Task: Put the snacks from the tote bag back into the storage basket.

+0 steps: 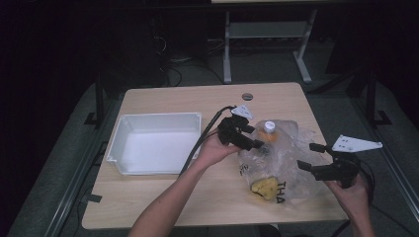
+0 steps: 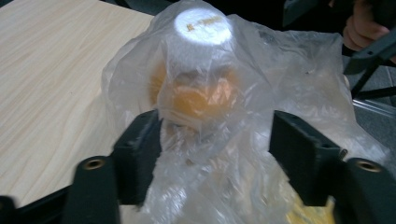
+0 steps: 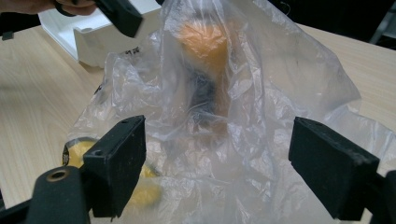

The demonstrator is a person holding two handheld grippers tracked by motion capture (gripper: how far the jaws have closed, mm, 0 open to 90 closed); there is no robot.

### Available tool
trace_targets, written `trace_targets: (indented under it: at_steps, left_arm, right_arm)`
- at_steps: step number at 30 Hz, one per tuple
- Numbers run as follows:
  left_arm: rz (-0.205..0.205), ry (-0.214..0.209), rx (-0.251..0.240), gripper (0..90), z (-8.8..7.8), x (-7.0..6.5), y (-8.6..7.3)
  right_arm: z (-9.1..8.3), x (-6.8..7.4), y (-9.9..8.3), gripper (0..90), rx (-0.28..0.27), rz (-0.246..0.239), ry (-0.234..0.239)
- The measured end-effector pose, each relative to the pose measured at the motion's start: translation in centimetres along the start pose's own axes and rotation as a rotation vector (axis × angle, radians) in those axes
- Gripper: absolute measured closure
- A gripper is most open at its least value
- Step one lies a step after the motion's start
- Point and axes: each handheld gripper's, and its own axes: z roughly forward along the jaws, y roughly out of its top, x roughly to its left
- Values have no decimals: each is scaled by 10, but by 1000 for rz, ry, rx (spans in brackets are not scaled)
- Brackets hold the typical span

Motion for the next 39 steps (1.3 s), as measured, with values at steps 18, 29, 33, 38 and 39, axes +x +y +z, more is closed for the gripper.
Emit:
trace_targets:
  at_steps: [18,29,33,38,39]
  left_arm:
    - [-13,41,43,888,5,7,-1]
    - [-27,69,109,892,-9,10,-26]
    - [-36,67,105,891,-14,9,-32]
    - [-29,75,128,890,-19,9,-39]
    - [-35,74,130,889,-21,10,-42]
  right_arm:
    - [-2,0,0,206,-7,-7,-1]
    - [0,1,-2,239,20,-14,-12]
    - [2,3,-1,303,48,-29,-26]
    - [7,3,-3,365,79,-28,-17]
    - [10,4,-3,391,95,-34,-16]
